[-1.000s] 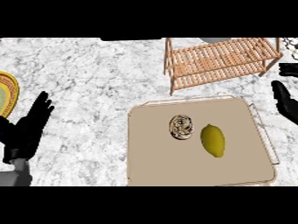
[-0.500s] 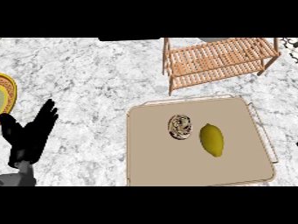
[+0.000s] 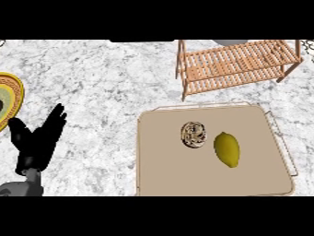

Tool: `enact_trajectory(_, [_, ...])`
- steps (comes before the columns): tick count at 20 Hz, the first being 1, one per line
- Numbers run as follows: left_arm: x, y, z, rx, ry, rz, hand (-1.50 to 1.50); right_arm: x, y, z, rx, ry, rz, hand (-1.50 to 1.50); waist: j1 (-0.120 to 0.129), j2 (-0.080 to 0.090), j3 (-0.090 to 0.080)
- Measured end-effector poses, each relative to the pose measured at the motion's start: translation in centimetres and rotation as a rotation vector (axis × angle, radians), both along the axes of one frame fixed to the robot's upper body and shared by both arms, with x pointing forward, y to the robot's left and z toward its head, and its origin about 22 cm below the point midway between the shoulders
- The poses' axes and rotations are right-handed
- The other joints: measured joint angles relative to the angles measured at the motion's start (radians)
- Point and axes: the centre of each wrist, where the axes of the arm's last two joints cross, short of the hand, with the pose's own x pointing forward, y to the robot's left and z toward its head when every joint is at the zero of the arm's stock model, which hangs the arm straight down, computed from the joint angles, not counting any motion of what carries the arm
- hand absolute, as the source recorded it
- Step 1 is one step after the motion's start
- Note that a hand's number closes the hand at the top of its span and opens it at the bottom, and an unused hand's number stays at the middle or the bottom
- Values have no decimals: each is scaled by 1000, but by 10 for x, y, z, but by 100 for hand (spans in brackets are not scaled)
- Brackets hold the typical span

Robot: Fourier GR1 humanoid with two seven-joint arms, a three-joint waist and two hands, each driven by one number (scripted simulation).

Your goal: Pick the lemon from the tray and place it in the tiered shelf

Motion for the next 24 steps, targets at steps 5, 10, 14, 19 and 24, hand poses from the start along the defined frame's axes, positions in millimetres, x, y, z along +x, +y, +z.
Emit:
enact_trajectory(5, [1, -6, 2, -8, 3, -18, 0, -1, 32, 32, -67, 112, 6, -150, 16, 3, -1])
enact_trajectory(10, [6, -9, 6, -8, 10, -35, 0, 11, 59, 49, -138, 178, -85, -150, 38, 9, -2])
enact_trajectory(14, [10, -12, 5, -8, 15, -40, 0, 26, 79, 53, -200, 206, -128, -150, 47, 10, -1])
enact_trajectory(19, [10, -9, 7, -7, 18, -46, 0, 53, 96, 39, -248, 252, -126, -150, 52, 10, -1])
enact_trajectory(24, [7, -5, 3, -10, 16, -40, 0, 69, 118, 28, -287, 296, -90, -150, 44, 6, 1])
